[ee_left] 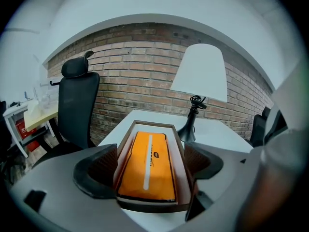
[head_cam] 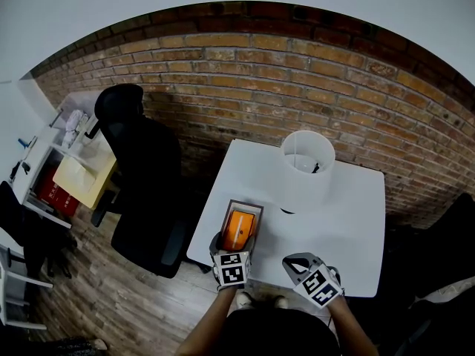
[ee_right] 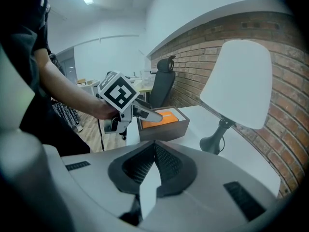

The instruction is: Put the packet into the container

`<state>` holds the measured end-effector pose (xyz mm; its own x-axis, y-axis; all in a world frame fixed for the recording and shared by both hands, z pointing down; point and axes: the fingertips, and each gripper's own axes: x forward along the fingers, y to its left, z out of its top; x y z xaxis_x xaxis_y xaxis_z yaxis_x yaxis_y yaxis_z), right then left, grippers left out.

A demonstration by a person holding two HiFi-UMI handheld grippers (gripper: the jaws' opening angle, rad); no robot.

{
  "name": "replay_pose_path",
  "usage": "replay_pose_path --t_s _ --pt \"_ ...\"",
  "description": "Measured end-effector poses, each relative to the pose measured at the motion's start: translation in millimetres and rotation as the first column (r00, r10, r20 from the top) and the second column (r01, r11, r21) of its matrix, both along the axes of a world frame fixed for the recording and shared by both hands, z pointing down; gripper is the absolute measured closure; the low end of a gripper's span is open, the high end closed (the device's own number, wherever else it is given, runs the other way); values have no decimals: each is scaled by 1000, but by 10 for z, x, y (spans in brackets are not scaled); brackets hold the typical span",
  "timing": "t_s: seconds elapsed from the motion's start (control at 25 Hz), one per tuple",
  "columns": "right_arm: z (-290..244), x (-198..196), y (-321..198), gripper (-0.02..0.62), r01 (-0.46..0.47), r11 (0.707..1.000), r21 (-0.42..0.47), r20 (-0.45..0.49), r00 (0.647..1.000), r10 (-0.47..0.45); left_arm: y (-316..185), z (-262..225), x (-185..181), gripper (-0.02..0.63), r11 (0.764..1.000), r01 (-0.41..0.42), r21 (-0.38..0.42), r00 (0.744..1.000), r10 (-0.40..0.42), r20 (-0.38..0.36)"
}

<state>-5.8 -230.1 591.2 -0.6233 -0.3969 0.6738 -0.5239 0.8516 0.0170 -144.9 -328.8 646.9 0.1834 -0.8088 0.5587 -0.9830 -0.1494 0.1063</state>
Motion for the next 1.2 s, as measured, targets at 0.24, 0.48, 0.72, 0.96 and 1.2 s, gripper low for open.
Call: replay_pose_path --t_s 0.24,0.48,0.72,0.96,1.2 --pt "-51 -4 -32 591 -18 1000 5 46 999 18 32 -132 15 178 999 -36 -3 998 36 -45" --pt "-81 1 -71 591 -38 999 19 56 998 37 141 -445 182 314 989 -142 36 978 145 -147" --pt "-203 13 -138 591 -76 996 41 106 992 71 202 -936 303 446 964 -204 173 956 234 -177" --pt "-422 6 -257 591 -114 991 76 201 975 97 287 -1304 418 568 922 -248 296 929 314 -198" --pt "-764 -45 -326 591 -148 982 121 321 941 102 456 -1656 546 598 839 -334 429 887 433 -157"
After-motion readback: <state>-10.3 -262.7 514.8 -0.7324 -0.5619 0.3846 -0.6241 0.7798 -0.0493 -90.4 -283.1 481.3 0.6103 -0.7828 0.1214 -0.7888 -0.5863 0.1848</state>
